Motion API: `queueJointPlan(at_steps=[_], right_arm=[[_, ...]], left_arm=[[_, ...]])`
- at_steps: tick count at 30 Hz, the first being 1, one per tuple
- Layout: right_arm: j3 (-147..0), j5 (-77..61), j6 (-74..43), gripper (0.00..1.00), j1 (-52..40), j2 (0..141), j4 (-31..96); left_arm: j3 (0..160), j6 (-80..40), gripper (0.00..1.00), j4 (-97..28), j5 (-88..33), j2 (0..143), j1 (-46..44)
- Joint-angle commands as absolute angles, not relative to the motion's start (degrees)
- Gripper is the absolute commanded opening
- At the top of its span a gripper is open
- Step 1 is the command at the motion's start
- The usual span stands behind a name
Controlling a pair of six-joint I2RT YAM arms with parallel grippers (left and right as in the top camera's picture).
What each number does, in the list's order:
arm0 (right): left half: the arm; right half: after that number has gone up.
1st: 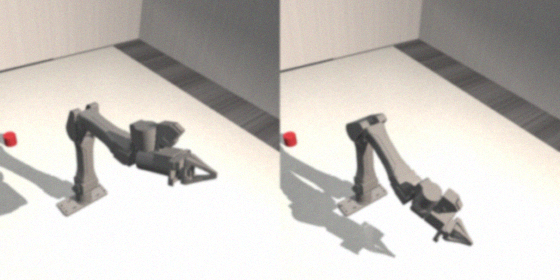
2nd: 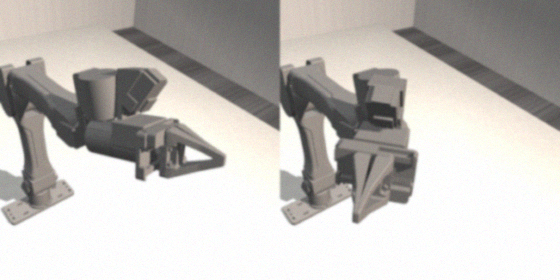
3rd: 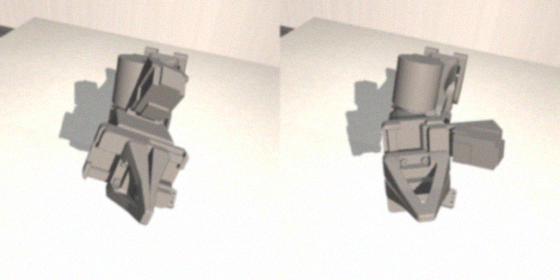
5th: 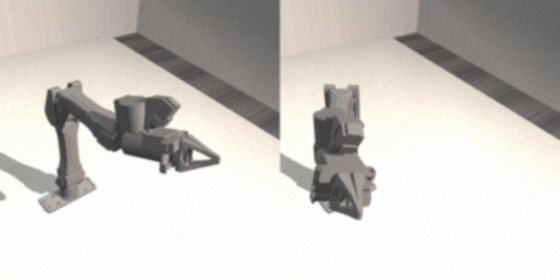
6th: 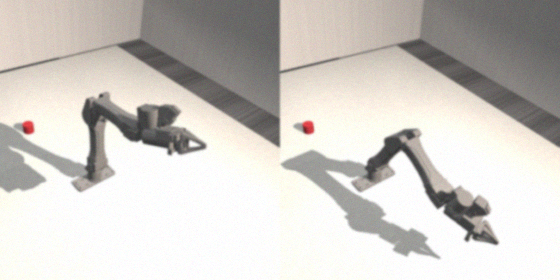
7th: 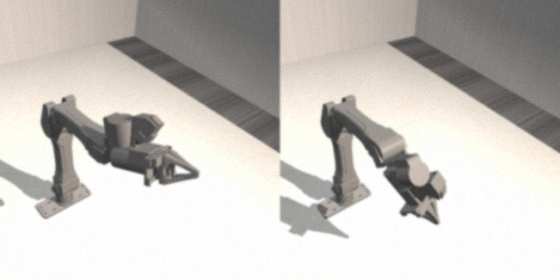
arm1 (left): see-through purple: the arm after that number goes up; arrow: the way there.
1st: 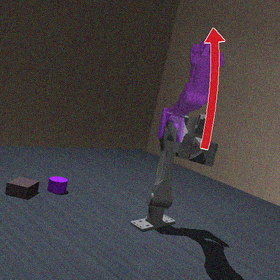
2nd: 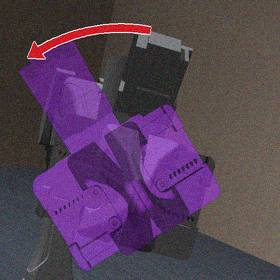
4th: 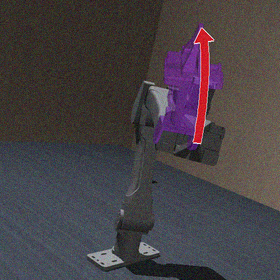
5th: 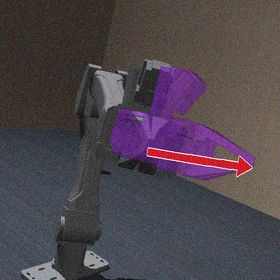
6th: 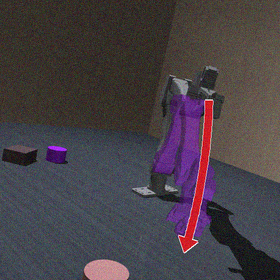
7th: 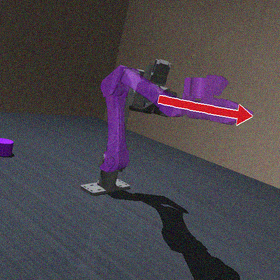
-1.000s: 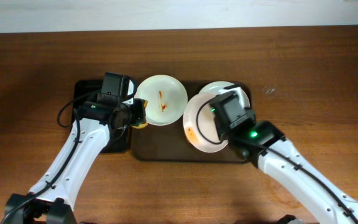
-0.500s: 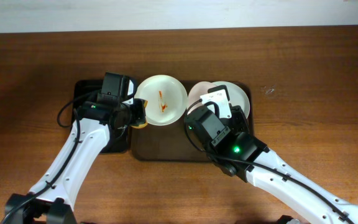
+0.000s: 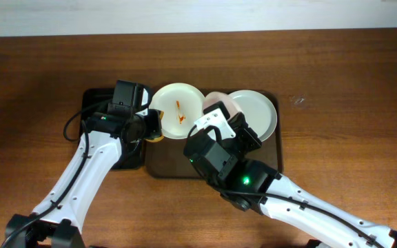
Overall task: Clean dirty plates on tray and stack at the side
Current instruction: 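Carry the scrubbed plate with the right gripper to the table's right side, then move the right gripper back and grasp the left plate's rim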
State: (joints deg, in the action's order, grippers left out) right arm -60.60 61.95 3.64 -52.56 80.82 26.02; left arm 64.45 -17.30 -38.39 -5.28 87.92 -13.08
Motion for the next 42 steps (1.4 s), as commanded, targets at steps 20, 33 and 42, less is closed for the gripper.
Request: queueJointPlan(at_steps=[20,33,42], right_arm=[[-66.9,27.4,-19.0,0.04,-18.2,79.4,36.5],[-66.9,-16.0,-10.0,0.34,16.8,86.2,44.4],[-66.8,-16.1,-9.5,0.13,16.1,102.5,44.6]], left_arm=[[64.4,-17.1,0.0,-38.5,-4.9,87.9,-12.8],[64.4,-17.1,0.0,-38.7,-4.9,87.9,-12.8],[64.4,-17.1,0.0,-39.3,-4.9,87.9,-12.8]])
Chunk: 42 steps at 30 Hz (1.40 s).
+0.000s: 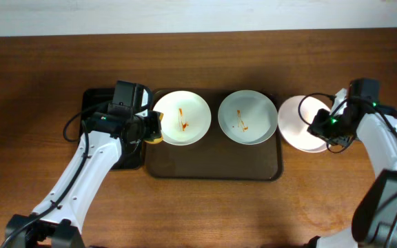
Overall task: Clean dirty plates on tray and stack at the side
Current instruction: 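Move the right gripper back and grasp the left plate's rim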
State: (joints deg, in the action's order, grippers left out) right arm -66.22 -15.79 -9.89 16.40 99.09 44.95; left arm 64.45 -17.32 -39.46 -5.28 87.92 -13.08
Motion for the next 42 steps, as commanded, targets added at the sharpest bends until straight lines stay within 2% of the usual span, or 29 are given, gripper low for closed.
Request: queueJointPlan(at_steps=[1,5,6,8,10,12,13,15,18,21,23,26,37,42], right_arm=[[-66.8,-15.2,-9.5,0.11,16.2,103.4,44.6],[-66.8,-6.5,-13.8,0.09,16.2,104.7,46.3],[-66.9,-7.9,-13.8,0.05,16.2,104.7,46.3],[-67.2,-13.6,-12.1,0.04,16.1,104.2,46.5],[-69.2,-23.1,-7.3,0.1,15.6,102.1,47.2],[-71.7,-24.6,-4.9,0.16,13.4,99.8,48.4],[-72.9,-24.9,-3.7,0.21,11.6,98.6,48.9],[-75.5,-24.9,-2.5,0.4,5.4,97.0,49.1],[-76.1,-24.9,-2.6,0.38,-3.8,97.3,45.5],[-76.1,-24.3,-3.3,0.49,-12.1,98.9,38.8],[-76.1,-18.3,-8.3,0.49,-16.0,100.8,33.3],[-76.1,-16.9,-8.9,0.53,-19.5,103.7,26.1],[-76.1,-16.1,-14.1,0.52,-23.3,115.7,20.6],[-76.1,-14.2,-17.1,0.44,-24.1,117.2,20.6]], left_arm=[[64.4,-17.1,0.0,-39.3,-4.9,87.9,-12.8],[64.4,-17.1,0.0,-39.4,-4.9,87.9,-12.8],[64.4,-17.1,0.0,-39.4,-4.9,87.9,-12.8],[64.4,-17.1,0.0,-39.3,-4.9,87.9,-12.8],[64.4,-17.1,0.0,-39.3,-4.9,87.9,-12.8],[64.4,-17.0,0.0,-38.9,-4.7,87.9,-12.8],[64.4,-17.0,0.0,-38.5,-4.6,87.9,-12.8],[64.4,-17.0,0.0,-37.5,-4.7,87.9,-12.8],[64.4,-16.9,0.0,-36.4,-4.7,87.9,-12.8],[64.4,-16.1,0.0,-35.6,-4.7,87.9,-12.8],[64.4,-16.1,0.0,-35.2,-4.7,87.9,-12.8],[64.4,-16.1,0.0,-34.9,-4.7,87.9,-12.8],[64.4,-16.2,0.0,-35.0,-4.7,87.9,-12.8],[64.4,-16.2,0.0,-35.0,-4.7,87.9,-12.8]])
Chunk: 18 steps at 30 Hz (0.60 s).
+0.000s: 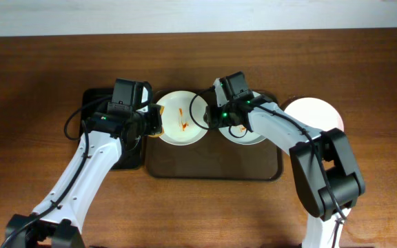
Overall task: Clean dirty plates on tray and stack at the side
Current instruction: 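Move the right gripper back and grasp the left plate's rim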
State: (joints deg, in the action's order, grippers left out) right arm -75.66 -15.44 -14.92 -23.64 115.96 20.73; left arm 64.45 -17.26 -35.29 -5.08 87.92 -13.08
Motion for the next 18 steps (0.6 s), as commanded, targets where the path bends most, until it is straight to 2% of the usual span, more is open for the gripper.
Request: queueJointPlan(at_steps=[1,7,13,18], right_arm=[[-76.1,-14.5,-17.1,0.41,-24.1,117.5,20.8],[-76.1,-13.2,-17.0,0.32,-23.6,115.3,22.7],[-81.9,-10.3,-15.2,0.34,-23.7,112.6,25.1],[-83.0,-10.1,-14.8,0.38,-23.7,113.6,20.8]], left_arm=[[64.4,-16.2,0.0,-35.0,-4.7,87.9,-12.8],[64.4,-16.2,0.0,-35.0,-4.7,87.9,-12.8],[64.4,-16.2,0.0,-35.2,-4.7,87.9,-12.9],[64.4,-16.2,0.0,-35.2,-4.7,87.9,-12.8]])
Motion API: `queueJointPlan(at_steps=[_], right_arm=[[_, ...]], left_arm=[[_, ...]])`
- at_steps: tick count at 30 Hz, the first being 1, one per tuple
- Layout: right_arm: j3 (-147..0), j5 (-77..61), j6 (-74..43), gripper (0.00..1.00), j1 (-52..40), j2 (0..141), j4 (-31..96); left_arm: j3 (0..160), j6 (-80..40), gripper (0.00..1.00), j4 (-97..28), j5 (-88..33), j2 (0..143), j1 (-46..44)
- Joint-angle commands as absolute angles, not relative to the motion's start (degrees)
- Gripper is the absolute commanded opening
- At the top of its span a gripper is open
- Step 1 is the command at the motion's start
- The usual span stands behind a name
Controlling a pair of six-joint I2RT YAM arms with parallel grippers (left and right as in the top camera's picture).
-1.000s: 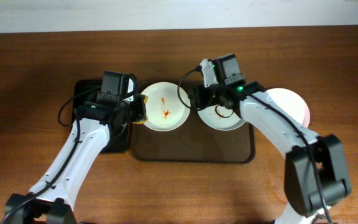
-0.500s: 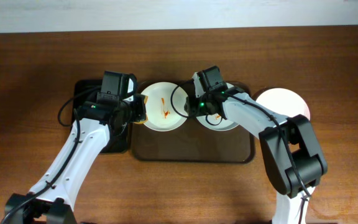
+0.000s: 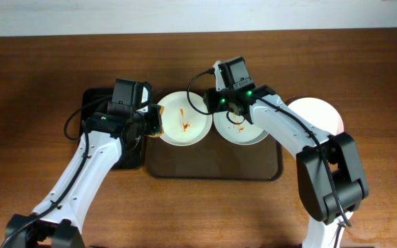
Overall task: Clean dirty plates on tray and stack at the side
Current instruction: 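Move the right gripper back and grasp the left plate's rim, then scrub the held left plate with the sponge in the left gripper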
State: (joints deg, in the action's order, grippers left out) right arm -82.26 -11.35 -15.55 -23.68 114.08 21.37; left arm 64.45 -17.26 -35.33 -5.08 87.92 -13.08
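Two white plates with orange-red smears sit on the dark brown tray (image 3: 212,162): the left plate (image 3: 185,127) and the right plate (image 3: 250,131). My left gripper (image 3: 154,128) is at the left plate's left rim, shut on a yellow sponge (image 3: 156,133). Over the gap between the plates, my right gripper (image 3: 214,105) sits at the upper left rim of the right plate and seems closed on it; the wrist partly hides the fingers. A clean pale plate (image 3: 319,114) lies on the table right of the tray.
A small black tray (image 3: 102,103) lies left of the brown tray, under my left arm. Along the far edge of the wooden table (image 3: 33,83) runs a white wall. My right forearm (image 3: 288,131) crosses over the right plate toward the clean plate.
My right gripper has moved slightly toward the far edge of the right plate's left rim, and that plate has shifted a little to the left. The left arm and sponge have not moved.
My right arm was first over the tray among the plates while the left held the sponge by the left plate. Then the right gripper was at a pale plate on the table right of the tray. It then came to the right dirty plate's rim, where it stays.
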Motion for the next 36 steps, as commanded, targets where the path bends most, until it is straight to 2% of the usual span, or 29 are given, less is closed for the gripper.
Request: queueJointPlan(at_steps=[1,13,17,22,28,36], right_arm=[[-82.9,-10.2,-14.8,0.38,-23.7,114.3,20.6],[-82.9,-10.7,-14.0,0.38,-26.2,121.7,20.4],[-82.9,-11.0,-14.0,0.3,-26.3,121.6,23.6],[-86.8,-10.5,-12.4,0.33,-26.2,119.6,23.0],[-88.7,-1.3,-12.4,0.36,-26.2,120.4,22.4],[-88.7,-5.8,-12.5,0.36,-26.2,124.5,25.6]], left_arm=[[64.4,-16.2,0.0,-35.2,-4.7,87.9,-12.8],[64.4,-16.2,0.0,-35.2,-4.9,87.9,-12.8],[64.4,-16.2,0.0,-35.2,-4.9,87.9,-12.8],[64.4,-16.2,0.0,-35.2,-4.9,87.9,-12.8],[64.4,-16.2,0.0,-35.4,-4.9,87.9,-12.8],[64.4,-16.2,0.0,-35.5,-4.9,87.9,-12.8]])
